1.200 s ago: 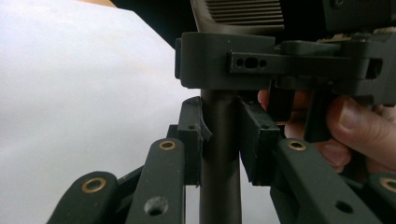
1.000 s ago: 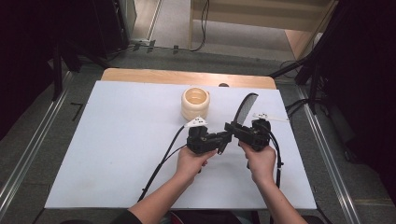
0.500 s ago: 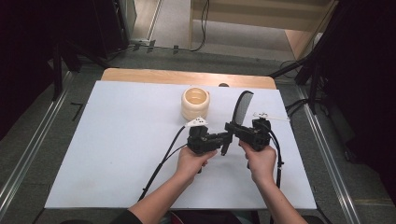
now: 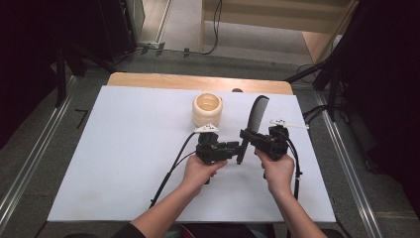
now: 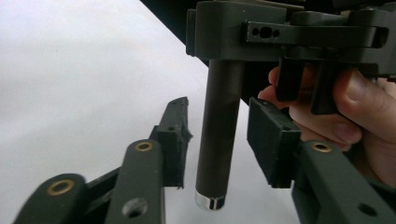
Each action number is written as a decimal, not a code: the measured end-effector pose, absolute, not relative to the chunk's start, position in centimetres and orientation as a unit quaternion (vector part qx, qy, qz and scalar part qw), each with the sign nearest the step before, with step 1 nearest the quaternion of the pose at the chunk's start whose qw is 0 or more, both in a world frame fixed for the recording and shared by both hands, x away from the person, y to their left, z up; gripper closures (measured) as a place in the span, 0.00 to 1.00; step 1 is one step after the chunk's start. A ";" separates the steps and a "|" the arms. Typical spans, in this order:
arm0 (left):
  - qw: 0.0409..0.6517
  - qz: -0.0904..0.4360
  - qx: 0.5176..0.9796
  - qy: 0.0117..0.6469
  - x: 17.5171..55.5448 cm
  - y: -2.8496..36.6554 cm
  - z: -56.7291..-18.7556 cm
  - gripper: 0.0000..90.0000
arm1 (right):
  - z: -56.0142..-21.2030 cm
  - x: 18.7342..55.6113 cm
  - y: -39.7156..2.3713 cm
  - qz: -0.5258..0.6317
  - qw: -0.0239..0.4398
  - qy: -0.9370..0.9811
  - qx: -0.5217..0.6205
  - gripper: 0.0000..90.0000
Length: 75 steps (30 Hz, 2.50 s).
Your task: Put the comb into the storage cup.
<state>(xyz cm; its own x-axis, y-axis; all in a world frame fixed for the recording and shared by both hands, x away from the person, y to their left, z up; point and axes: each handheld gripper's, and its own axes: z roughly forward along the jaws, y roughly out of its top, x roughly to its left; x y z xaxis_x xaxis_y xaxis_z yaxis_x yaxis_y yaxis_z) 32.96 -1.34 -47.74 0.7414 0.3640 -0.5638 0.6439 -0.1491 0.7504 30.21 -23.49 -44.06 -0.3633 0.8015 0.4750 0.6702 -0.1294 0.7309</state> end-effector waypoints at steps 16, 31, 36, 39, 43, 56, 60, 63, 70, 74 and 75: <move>0.507 -0.138 0.786 0.326 33.2 1.5 -46.9 0.41 | -43.9 30.1 -23.4 0.494 0.090 0.665 0.554 0.78; 0.476 -0.139 0.810 0.312 33.1 3.9 -46.5 0.38 | -43.9 30.0 -23.2 0.491 0.095 0.672 0.546 0.78; 0.468 -0.131 0.820 0.302 32.9 4.5 -46.3 0.38 | -43.9 29.9 -23.2 0.493 0.096 0.673 0.543 0.78; 0.463 -0.123 0.827 0.293 32.8 4.9 -46.1 0.38 | -43.9 29.9 -23.2 0.492 0.097 0.675 0.542 0.78; 0.456 -0.117 0.834 0.289 32.7 5.5 -46.0 0.36 | -43.9 29.9 -23.2 0.492 0.098 0.676 0.539 0.78; 0.411 -0.059 0.876 0.243 31.4 6.8 -46.1 0.36 | -43.9 29.8 -23.1 0.493 0.096 0.678 0.536 0.78; 0.407 -0.050 0.881 0.236 30.9 7.4 -46.2 0.36 | -43.9 29.8 -23.1 0.491 0.097 0.680 0.536 0.78; 0.405 -0.040 0.884 0.229 30.5 7.9 -46.3 0.36 | -43.9 29.8 -23.1 0.493 0.097 0.680 0.534 0.78; 0.404 -0.034 0.883 0.235 30.2 9.6 -46.3 0.35 | -43.9 29.7 -23.0 0.492 0.097 0.682 0.532 0.78; 0.404 -0.028 0.882 0.239 29.9 10.6 -46.2 0.35 | -43.9 29.7 -23.0 0.492 0.099 0.683 0.531 0.78; 0.403 -0.028 0.882 0.241 29.9 10.9 -46.2 0.35 | -43.9 29.7 -23.0 0.493 0.099 0.683 0.530 0.78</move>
<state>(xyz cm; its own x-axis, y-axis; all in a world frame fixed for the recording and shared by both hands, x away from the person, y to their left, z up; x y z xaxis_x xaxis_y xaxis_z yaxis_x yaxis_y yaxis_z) 29.90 10.88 -46.19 0.8824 0.4028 -0.2430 0.4473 -0.5586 0.6984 29.70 -22.97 -43.94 -0.4196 0.8211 0.3870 0.6259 -0.0470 0.7785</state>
